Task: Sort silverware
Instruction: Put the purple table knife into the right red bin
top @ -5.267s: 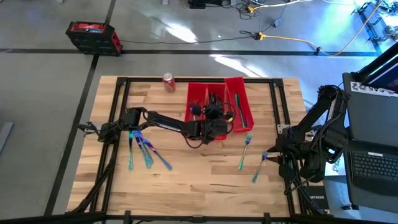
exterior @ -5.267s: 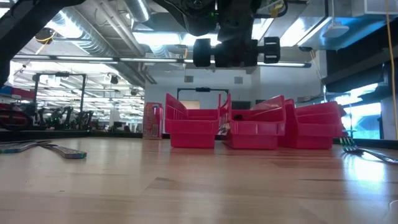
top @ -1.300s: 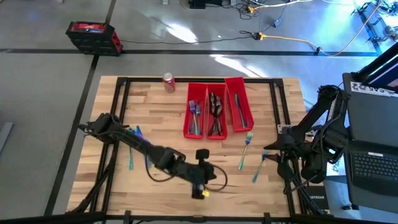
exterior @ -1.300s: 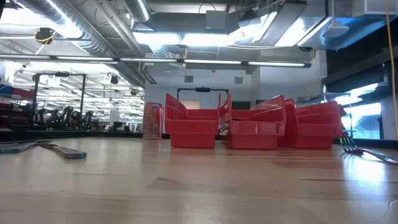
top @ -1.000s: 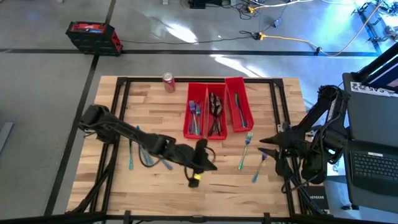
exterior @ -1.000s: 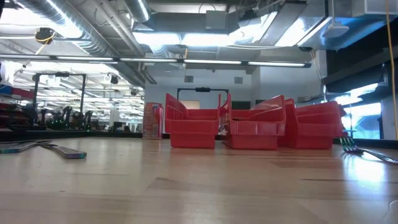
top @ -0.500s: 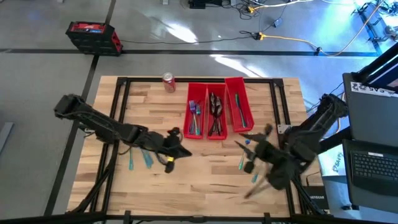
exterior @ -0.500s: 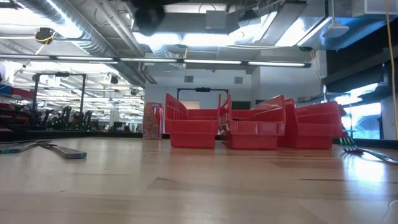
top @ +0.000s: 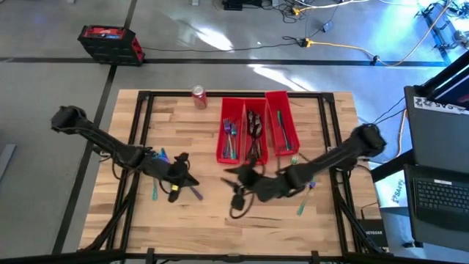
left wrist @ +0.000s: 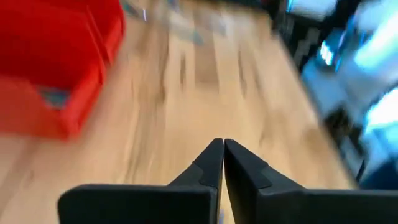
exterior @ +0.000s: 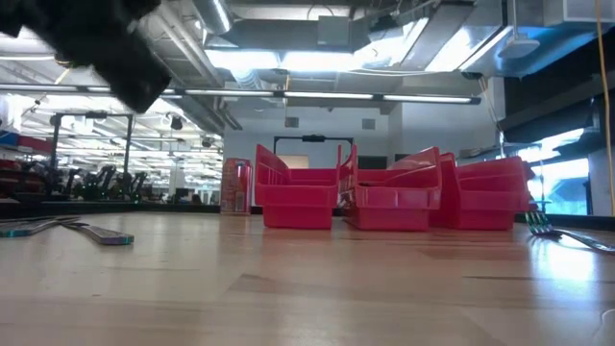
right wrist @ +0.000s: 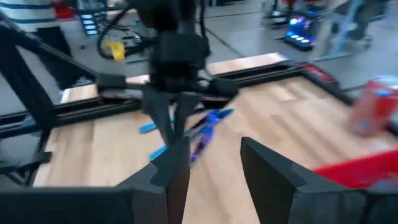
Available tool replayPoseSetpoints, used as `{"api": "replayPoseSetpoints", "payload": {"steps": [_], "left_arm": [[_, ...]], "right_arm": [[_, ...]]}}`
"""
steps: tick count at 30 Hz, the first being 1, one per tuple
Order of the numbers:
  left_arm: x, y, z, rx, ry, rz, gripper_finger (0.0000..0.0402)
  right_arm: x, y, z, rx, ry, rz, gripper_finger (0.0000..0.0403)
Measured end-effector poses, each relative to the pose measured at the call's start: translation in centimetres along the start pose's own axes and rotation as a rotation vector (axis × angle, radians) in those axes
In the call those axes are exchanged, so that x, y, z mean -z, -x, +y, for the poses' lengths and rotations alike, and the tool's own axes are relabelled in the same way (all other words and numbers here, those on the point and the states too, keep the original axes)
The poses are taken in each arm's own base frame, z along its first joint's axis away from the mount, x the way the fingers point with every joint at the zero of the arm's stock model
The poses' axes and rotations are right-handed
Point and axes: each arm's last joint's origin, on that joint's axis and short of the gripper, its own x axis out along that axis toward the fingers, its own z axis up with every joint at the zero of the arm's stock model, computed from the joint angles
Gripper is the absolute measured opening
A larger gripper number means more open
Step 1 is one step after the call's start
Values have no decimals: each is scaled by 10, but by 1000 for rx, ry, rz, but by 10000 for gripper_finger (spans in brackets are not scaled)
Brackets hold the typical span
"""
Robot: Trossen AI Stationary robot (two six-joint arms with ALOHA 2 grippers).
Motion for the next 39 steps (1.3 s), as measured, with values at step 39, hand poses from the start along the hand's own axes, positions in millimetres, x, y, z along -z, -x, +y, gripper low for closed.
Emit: {"api": "replayPoseSetpoints", "payload": {"steps": [39], "left_arm": [[49, -33, -8, -97, -190, 285, 0]], "right_arm": [[56, -93, 9, -196, 102, 206, 127]]}}
